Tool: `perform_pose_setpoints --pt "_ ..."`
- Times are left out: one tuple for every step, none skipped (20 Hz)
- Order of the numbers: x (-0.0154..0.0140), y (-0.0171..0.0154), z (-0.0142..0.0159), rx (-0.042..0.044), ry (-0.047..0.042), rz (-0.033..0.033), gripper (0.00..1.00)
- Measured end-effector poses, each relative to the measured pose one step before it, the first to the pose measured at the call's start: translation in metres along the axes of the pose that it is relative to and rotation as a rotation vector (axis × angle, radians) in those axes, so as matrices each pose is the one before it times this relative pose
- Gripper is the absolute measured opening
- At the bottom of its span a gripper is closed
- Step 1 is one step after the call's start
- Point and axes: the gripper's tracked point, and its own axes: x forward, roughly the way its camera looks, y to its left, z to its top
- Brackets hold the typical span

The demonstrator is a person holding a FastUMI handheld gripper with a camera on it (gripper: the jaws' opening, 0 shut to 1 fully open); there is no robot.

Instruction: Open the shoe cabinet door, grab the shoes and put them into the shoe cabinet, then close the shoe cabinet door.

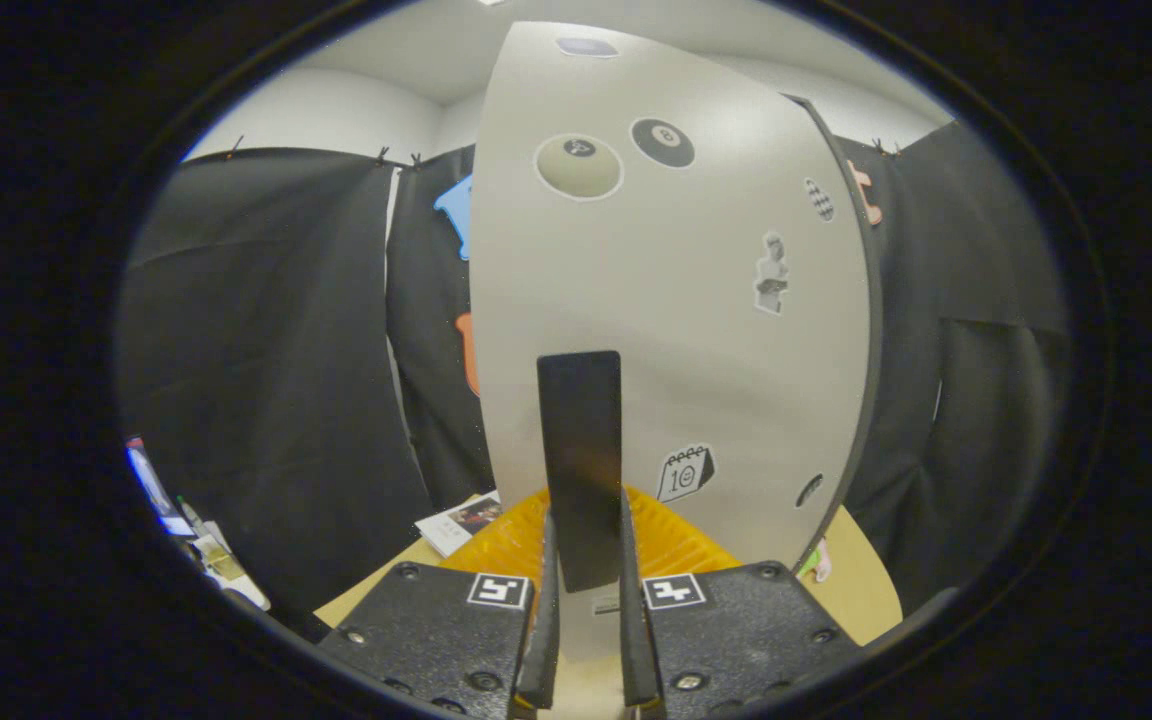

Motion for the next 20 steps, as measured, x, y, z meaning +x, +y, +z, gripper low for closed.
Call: perform_pose_setpoints --pt "-0.01743 -0.0083 -0.00223 0.00569 0.00089 -0.00681 0.28" --pt "-0.01602 -0.0094 -0.00168 0.00449 0.00152 -0.0106 0.27" --pt "-0.01309 -0.012 -0.00145 0.00183 -0.00008 -0.01393 0.27" --pt "-0.01553 -0.01303 -0.00141 -0.00109 -0.0017 -0.02227 0.26" --pt "-0.01026 -0.01161 -0.00108 -0.00694 -0.00131 -0.01756 0.25" --pt "-0.01177 -0.01291 -0.00062 -0.00415 -0.0031 -0.02124 0.25" --pt "-0.01027 -0.01325 -0.00018 -0.00214 -0.0021 -0.02126 0.24" --pt "-0.00872 -0.01442 -0.00194 0.00492 -0.00156 -0.0197 0.24" --pt "-0.0083 -0.01309 -0.00068 0.01056 -0.00234 -0.01888 0.22" --pt "-0.00563 -0.01356 0.00079 0.00064 -0.00331 -0.01508 0.2" --pt "-0.004 -0.01119 -0.0003 -0.01191 -0.00186 -0.01049 0.18" --pt "-0.00473 -0.01362 -0.00106 -0.01578 -0.00266 -0.0167 0.16" --pt "-0.0019 -0.01511 0.00039 -0.0104 0.00071 -0.01788 0.13" --pt "-0.00056 -0.01116 0.00113 -0.00744 0.00293 -0.01291 0.11" --pt "-0.0007 -0.01408 0.00019 -0.00002 0.00333 -0.00924 0.09" --pt "-0.00109 -0.01139 0.00105 0.00423 0.0038 -0.00384 0.07" --pt "-0.00232 -0.01053 -0.00116 -0.00147 0.00283 -0.00125 0.06" --pt "0.00167 -0.01118 0.00111 -0.0032 0.00153 0.00112 0.04" --pt "0.00054 -0.01139 0.00171 -0.01267 0.00321 0.00601 0.04" --pt "0.0034 -0.00712 -0.00035 -0.00148 0.00597 0.00595 0.04"
